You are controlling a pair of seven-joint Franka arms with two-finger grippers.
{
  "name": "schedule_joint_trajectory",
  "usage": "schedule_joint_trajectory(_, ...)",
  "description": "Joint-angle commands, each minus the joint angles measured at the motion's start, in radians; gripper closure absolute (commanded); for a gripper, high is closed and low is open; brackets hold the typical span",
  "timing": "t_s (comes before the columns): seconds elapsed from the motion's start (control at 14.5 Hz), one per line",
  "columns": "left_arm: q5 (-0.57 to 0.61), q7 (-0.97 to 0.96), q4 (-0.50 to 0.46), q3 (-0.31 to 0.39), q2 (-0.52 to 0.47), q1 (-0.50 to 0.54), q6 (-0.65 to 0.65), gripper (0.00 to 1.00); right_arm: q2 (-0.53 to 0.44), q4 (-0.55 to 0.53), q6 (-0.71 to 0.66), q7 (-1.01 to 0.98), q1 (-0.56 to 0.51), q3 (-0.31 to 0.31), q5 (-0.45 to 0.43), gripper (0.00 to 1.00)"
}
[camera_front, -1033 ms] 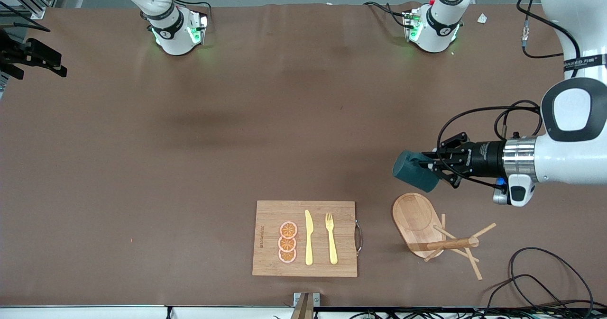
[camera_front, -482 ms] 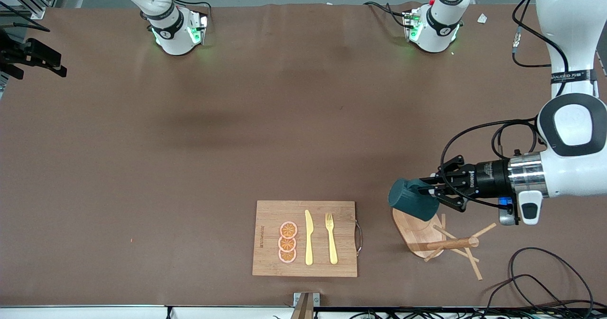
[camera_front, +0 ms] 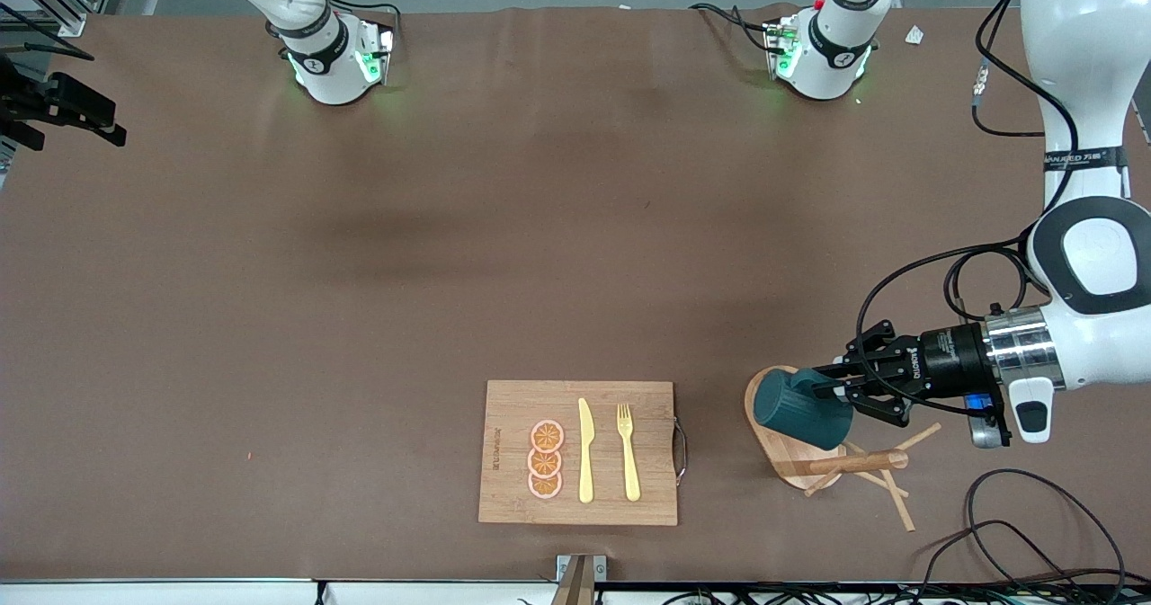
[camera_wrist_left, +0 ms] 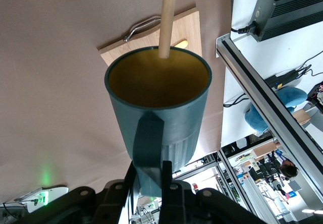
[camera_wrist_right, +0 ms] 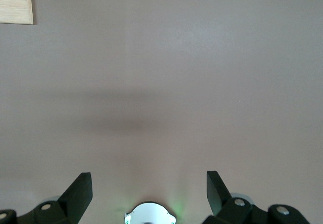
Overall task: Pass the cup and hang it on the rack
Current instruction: 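Slide the mug handle onto a rack peg with the left gripper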
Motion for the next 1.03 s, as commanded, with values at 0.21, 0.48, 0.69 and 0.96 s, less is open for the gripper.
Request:
schedule_joint_trajectory(0.21, -0.024, 0.011, 0.023, -0.001, 0.021, 0.020, 0.007, 1.00, -0.024, -0.022, 0.001, 0.009, -0.004, -0.004, 0.016, 0.00)
schedule_joint_trajectory(0.48, -0.027, 0.027, 0.024, -0.004, 0.049, 0.040, 0.012, 1.00, -0.024, -0.022, 0.001, 0.009, -0.004, -0.004, 0.016, 0.00)
schedule_joint_trajectory(0.69, -0.068, 0.031, 0.024, -0.003, 0.064, 0.061, 0.032, 1.00, -0.024, -0.022, 0.001, 0.009, -0.004, -0.004, 0.016, 0.00)
schedule_joint_trajectory(0.96, -0.082, 0.031, 0.024, -0.001, 0.075, 0.063, 0.044, 1.00, -0.024, -0.022, 0.001, 0.007, -0.004, -0.004, 0.016, 0.00)
